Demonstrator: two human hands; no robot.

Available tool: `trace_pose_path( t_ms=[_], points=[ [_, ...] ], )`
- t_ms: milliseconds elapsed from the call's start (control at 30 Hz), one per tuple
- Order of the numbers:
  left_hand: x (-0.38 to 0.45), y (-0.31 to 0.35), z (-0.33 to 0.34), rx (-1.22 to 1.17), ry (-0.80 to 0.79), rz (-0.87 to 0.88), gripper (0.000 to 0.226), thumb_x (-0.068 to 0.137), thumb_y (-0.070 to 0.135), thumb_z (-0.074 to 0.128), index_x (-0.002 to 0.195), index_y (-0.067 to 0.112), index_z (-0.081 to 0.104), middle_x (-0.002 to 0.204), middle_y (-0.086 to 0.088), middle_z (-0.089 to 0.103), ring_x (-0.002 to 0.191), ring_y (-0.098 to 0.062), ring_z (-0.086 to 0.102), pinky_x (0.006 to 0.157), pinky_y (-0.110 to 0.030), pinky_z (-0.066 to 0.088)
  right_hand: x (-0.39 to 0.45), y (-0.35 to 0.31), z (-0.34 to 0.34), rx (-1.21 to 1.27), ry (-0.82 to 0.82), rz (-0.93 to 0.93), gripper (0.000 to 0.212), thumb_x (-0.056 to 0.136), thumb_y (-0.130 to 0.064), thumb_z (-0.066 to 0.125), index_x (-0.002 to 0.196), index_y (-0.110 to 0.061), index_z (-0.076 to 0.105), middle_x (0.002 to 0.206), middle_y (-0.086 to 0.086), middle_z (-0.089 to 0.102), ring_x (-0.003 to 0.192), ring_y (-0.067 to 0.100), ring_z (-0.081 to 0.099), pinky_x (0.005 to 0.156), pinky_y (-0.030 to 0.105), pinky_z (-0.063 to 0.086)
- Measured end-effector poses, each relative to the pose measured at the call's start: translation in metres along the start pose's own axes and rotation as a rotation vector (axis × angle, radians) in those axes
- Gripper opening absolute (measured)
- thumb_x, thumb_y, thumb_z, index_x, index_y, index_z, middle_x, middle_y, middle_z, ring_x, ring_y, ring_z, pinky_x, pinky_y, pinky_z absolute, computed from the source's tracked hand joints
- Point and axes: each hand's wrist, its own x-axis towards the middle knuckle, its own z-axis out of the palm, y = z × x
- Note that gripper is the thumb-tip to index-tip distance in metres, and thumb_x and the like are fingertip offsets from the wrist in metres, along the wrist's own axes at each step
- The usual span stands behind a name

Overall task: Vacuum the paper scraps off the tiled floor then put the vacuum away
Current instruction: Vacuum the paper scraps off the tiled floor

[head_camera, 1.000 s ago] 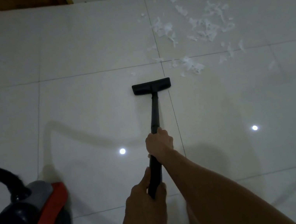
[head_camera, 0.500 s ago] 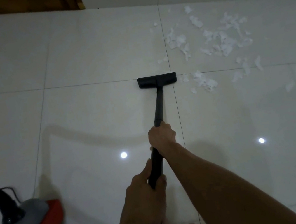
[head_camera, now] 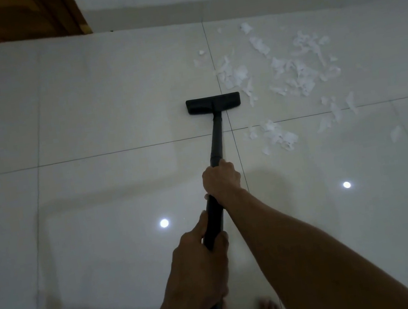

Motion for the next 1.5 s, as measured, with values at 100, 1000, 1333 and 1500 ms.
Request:
trace_pose_path(
  t_ms=[100,1000,1333,1500],
  points=[
    [0.022,0.017,-0.006,0.018,0.006,-0.013,0.051,0.096,0.038,0.053,0.144,0.041,0.035,0.068,-0.013,0.063,0.053,-0.025,0.062,0.059,-0.039,0.060,0.020,-0.020,-0.008,-0.002,-0.001,-0.011,0.035,0.101,-0.017,0.038,0.131,-0.003,0.050,0.119,0.013,0.054,0.097,0.026,0.057,0.071,0.024,0.038],
    [0.221,0.189,-0.069,-0.168,0.104,-0.078,0.052,0.095,0.034,0.055,0.142,0.047,0.038,0.054,-0.007,0.054,0.038,-0.019,0.054,0.040,-0.025,0.047,0.213,-0.215,-0.078,0.083,0.043,0.018,0.039,0.099,-0.021,0.049,0.137,-0.014,0.043,0.097,0.006,0.053,0.080,0.023,0.065,0.064,0.034,0.054],
    [0.284,0.233,-0.083,-0.136,0.098,-0.018,0.056,0.095,0.034,0.057,0.146,0.043,0.034,0.052,-0.005,0.056,0.037,-0.018,0.055,0.042,-0.026,0.048,0.276,-0.259,-0.100,0.086,0.066,-0.015,0.040,0.098,-0.017,0.051,0.137,-0.011,0.044,0.109,0.009,0.059,0.065,0.016,0.052,0.049,0.026,0.041],
    [0.304,0.249,-0.087,-0.122,0.087,-0.005,0.056,0.094,0.035,0.059,0.145,0.042,0.036,0.055,-0.004,0.055,0.036,-0.014,0.054,0.044,-0.027,0.050,0.294,-0.273,-0.114,0.136,0.097,0.011,0.041,0.099,-0.019,0.050,0.139,-0.013,0.045,0.097,0.005,0.050,0.059,0.011,0.046,0.045,0.025,0.035]
  ],
)
